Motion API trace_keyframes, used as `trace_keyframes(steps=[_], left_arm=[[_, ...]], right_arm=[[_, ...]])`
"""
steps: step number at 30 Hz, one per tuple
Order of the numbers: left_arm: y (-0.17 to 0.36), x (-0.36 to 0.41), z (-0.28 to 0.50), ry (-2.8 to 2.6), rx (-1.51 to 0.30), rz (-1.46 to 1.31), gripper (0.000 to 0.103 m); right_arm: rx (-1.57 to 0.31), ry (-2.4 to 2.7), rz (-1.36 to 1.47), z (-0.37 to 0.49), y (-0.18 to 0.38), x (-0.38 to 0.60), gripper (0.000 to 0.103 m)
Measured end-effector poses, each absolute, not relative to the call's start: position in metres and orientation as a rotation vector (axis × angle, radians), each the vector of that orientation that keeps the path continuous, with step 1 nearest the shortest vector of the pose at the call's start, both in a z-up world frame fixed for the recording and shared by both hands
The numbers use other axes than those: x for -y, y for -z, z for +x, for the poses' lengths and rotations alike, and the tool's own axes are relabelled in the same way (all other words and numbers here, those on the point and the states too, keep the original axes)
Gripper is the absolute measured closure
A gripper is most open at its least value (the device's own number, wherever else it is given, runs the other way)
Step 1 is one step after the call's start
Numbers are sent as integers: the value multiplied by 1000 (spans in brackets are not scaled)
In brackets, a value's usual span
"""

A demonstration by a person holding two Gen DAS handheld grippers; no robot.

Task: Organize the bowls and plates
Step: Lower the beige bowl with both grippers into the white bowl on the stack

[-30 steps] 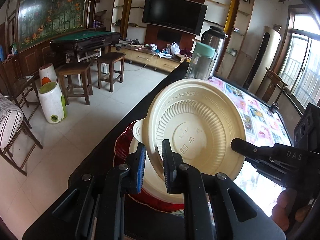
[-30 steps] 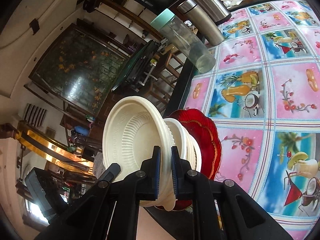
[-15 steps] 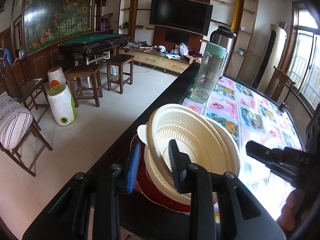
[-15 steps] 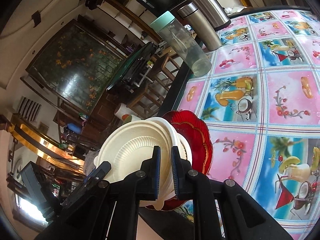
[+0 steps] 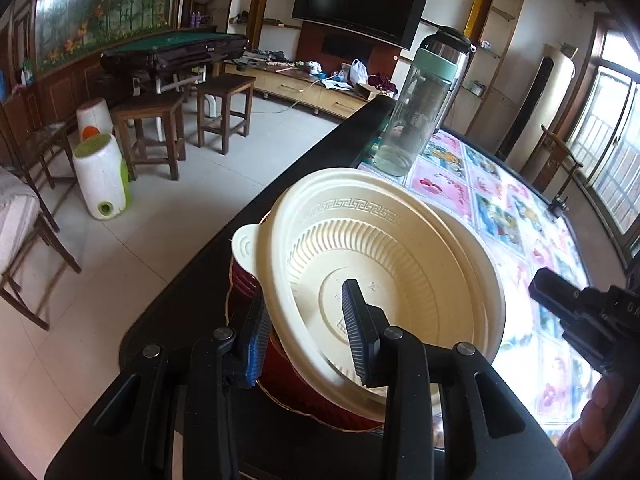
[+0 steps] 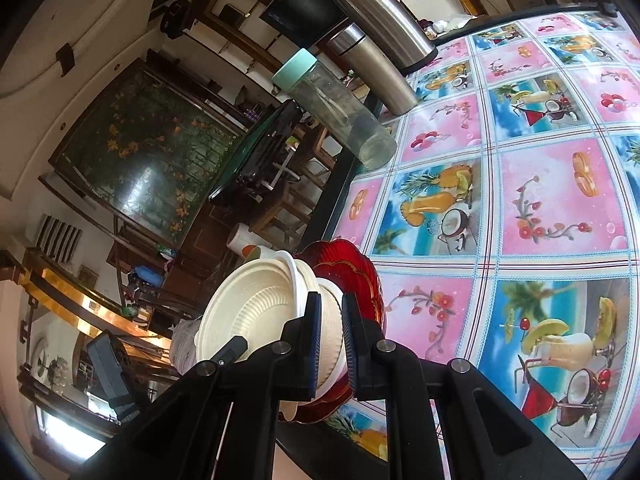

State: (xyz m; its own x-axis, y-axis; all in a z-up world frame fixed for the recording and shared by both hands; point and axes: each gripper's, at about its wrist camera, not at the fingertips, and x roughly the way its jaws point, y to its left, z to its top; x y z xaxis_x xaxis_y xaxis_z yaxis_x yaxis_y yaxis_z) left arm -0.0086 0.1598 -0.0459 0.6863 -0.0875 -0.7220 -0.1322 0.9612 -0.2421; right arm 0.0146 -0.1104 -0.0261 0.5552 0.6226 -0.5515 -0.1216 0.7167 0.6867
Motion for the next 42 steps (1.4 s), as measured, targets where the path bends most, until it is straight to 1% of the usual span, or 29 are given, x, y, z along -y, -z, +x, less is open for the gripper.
trace_keyframes(steps=[4,7,13,17,25,31,33,35,38,39,42], left_arm=[[41,-178,-10,65,-805,-440,71],[38,-177,-7,83,-798,-461,71],[51,-183,6,165,-835,-580,71],[51,-195,4,222,-806,-693,71],[50,-196,5,223,-803,-712,71],[49,-200,7,230,-798,-728,71],[47,-202,6,233,-787,-733,71],[46,-202,6,226,-783,-724,71],[54,-201,11,210,-815,-713,71],[56,-202,12,206,-818,-721,71],[57,-201,13,201,-816,-719,71]], right_arm=[[-889,-474,651,17,30,113,90],[-889,-470,657,18,32,116,90],[-889,-465,662,17,34,120,90],[-894,-479,682,19,38,122,90],[-894,-491,690,24,43,110,90],[-833,-528,696,22,36,104,89],[-823,-527,679,24,36,101,87],[-841,-512,665,26,40,97,87],[-855,-519,675,28,47,94,86],[-848,-520,679,28,47,95,84],[-848,-526,684,29,48,96,84]])
